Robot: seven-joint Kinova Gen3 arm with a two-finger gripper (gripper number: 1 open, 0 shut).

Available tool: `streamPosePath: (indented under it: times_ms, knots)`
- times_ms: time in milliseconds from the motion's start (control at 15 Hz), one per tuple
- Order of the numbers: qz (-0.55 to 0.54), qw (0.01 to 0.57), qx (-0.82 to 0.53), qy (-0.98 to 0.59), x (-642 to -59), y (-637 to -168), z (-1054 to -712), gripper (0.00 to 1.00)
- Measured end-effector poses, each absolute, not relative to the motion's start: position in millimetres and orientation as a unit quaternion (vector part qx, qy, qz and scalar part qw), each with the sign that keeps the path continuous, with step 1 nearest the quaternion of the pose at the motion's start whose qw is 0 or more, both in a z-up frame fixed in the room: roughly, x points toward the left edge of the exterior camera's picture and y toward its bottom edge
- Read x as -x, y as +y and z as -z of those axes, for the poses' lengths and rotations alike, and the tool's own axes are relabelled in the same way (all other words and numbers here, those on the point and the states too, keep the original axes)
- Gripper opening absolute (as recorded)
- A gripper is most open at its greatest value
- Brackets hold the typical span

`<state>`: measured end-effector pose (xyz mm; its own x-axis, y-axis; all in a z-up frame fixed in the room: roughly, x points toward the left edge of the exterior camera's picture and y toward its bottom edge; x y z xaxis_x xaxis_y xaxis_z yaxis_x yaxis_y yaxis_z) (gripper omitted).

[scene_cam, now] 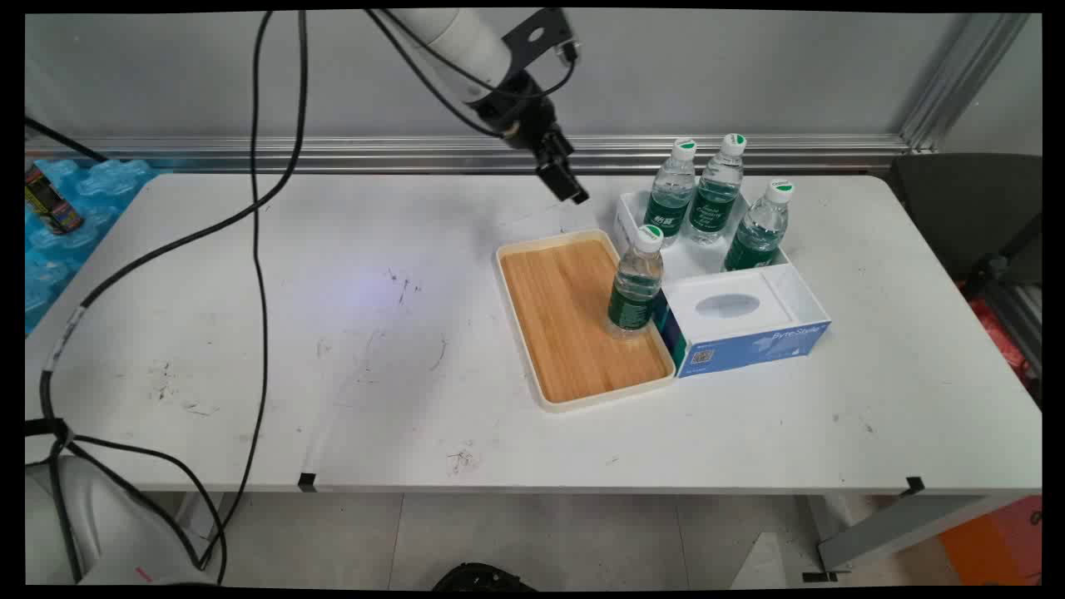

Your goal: Pick up the green bottle from the white box

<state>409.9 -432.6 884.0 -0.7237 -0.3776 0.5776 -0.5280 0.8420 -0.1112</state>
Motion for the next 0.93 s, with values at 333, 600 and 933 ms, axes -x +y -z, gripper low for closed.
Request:
streamPosePath:
  times_ms: [333, 600, 933]
  knots:
    - [-0.147, 0.303, -0.237, -0.911, -383.0, -447.2, -884.0, 1.00]
    - [-0.154, 0.319, -0.231, -0.906, -367.3, -458.5, -876.0, 1.00]
    - [-0.163, 0.335, -0.226, -0.900, -353.0, -474.3, -859.4, 1.00]
